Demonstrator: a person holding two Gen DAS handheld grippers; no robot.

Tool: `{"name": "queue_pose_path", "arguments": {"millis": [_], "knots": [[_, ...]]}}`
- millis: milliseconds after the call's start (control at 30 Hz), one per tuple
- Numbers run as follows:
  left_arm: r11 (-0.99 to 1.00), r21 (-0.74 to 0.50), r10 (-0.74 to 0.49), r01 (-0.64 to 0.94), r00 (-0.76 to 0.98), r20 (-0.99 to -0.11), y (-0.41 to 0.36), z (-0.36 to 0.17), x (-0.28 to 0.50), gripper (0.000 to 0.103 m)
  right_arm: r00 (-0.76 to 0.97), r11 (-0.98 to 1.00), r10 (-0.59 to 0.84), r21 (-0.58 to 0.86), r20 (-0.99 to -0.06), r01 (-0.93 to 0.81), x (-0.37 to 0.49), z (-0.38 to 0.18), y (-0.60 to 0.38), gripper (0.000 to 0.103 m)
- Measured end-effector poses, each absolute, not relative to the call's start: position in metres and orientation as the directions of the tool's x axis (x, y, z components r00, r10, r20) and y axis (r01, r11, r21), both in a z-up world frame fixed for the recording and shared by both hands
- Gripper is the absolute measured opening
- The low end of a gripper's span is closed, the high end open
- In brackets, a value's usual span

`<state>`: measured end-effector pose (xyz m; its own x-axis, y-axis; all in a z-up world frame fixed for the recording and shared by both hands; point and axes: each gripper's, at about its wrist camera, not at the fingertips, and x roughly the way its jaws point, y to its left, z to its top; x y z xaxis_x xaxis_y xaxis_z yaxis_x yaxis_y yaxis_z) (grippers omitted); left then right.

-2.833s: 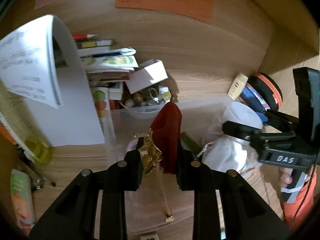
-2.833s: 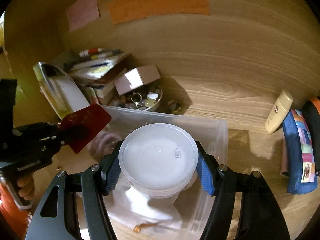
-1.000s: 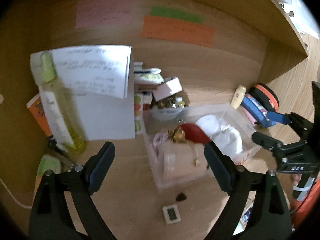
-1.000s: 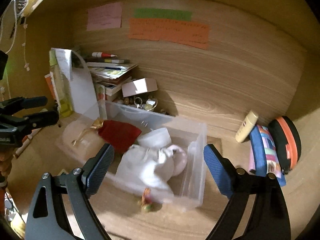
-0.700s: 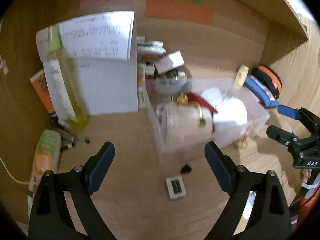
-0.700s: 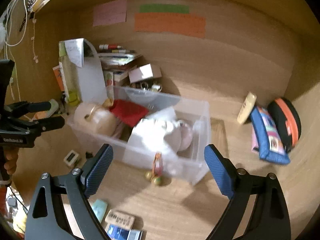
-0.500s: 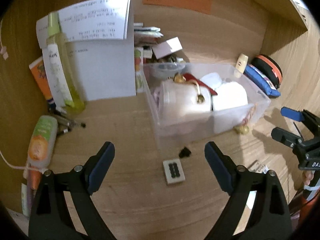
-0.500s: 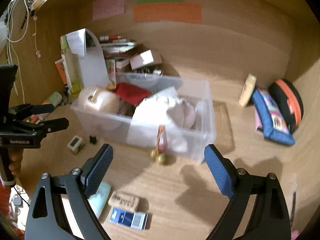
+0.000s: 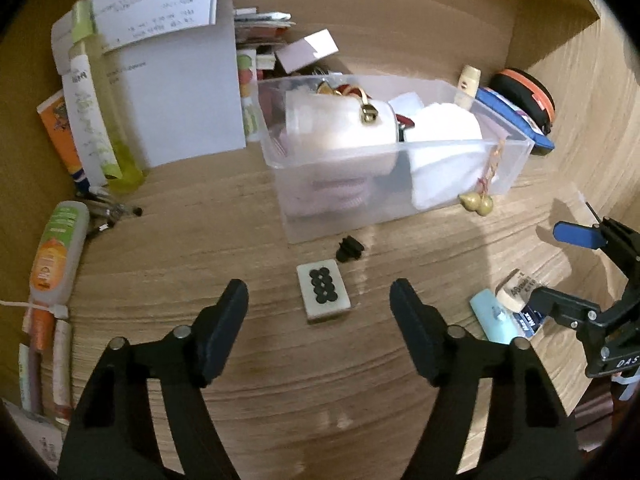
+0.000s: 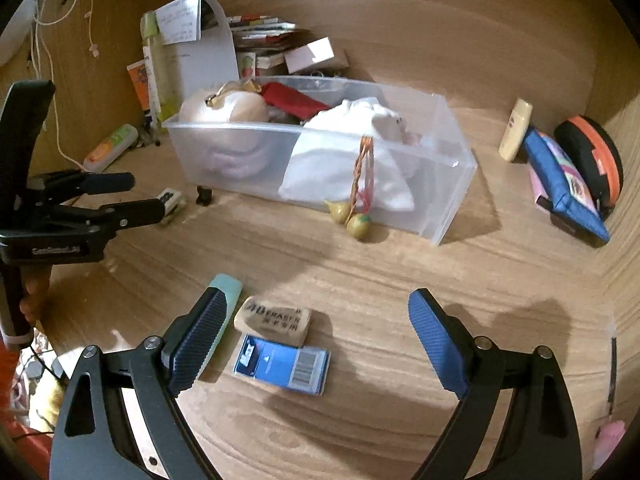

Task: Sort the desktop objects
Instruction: 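Grasp the white dotted domino tile with the left tool while the right tool grasps the beige eraser, then carry the domino tile and eraser over the clear box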

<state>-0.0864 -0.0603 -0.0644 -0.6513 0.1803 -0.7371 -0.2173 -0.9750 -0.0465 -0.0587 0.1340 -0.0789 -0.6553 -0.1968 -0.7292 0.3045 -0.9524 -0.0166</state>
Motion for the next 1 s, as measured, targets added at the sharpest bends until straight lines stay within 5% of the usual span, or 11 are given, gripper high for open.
{"name": "queue_pose_path", "arguments": {"millis": [200,633,1000], "knots": [[-0.975,-0.027,0.167,-0.222,-0.638,-0.751,-0.054,-0.07,-0.088,0.049,-0.625,-0.948,-0.207,-0.003,-0.752,0.318,-0.056,-0.088,0.134,0.086],[-0.976,-0.021,0.154,-0.217,-0.618,-0.771,-0.05,-0.077,-0.098,0.027,-0.578,-0.921,-0.236,-0.009,-0.781,0.389,-0.064,-0.097,0.116,0.042],[-0.978,-0.036,0.161,-0.204,-0.638,-0.754,-0.055,-0.078,-0.094,0.024,-0.58,-0.928,-0.299,0.09,-0.758,0.36,-0.067,-0.093,0.131,0.041]]}}
